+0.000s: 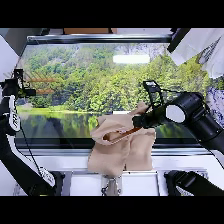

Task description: Fold the clothes and pants, and hang the long-sleeved shirts on hangers.

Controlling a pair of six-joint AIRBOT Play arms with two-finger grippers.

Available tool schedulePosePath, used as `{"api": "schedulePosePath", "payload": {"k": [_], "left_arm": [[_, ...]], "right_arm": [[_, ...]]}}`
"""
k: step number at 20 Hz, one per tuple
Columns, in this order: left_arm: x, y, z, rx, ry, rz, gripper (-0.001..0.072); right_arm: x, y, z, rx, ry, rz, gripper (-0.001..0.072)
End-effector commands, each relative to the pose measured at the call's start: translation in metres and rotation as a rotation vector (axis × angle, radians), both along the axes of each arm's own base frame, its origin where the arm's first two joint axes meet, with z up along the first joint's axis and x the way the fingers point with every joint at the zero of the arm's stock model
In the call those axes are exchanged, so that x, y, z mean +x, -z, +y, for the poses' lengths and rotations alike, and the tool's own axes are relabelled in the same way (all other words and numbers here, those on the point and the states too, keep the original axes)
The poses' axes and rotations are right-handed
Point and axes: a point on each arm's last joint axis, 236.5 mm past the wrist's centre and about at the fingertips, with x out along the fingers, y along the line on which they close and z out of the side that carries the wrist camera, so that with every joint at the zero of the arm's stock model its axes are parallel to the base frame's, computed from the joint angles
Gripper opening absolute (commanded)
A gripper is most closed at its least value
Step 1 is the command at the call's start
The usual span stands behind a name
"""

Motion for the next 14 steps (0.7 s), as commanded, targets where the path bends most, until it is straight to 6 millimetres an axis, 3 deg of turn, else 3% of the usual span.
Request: {"api": "schedulePosePath", "payload": {"k": [1, 5, 12, 14], "left_arm": [[0.001, -0.009, -0.001, 0.001, 0.000, -0.010, 0.0018], [0.006, -0.053, -0.001, 0.029, 0.003, -0.071, 0.0017], [0.009, -0.140, -0.026, 0.066, 0.036, -0.164, 0.0018], [0.005, -0.153, -0.035, 0.070, 0.054, -0.159, 0.0018]], "right_arm": [[0.000, 0.000, 0.000, -0.001, 0.000, 0.000, 0.0033], [0.000, 0.000, 0.000, -0.001, 0.001, 0.001, 0.0033], [0.000, 0.000, 0.000, -0.001, 0.000, 0.001, 0.0033], [0.000, 0.000, 0.000, -0.001, 0.001, 0.001, 0.0033]]}}
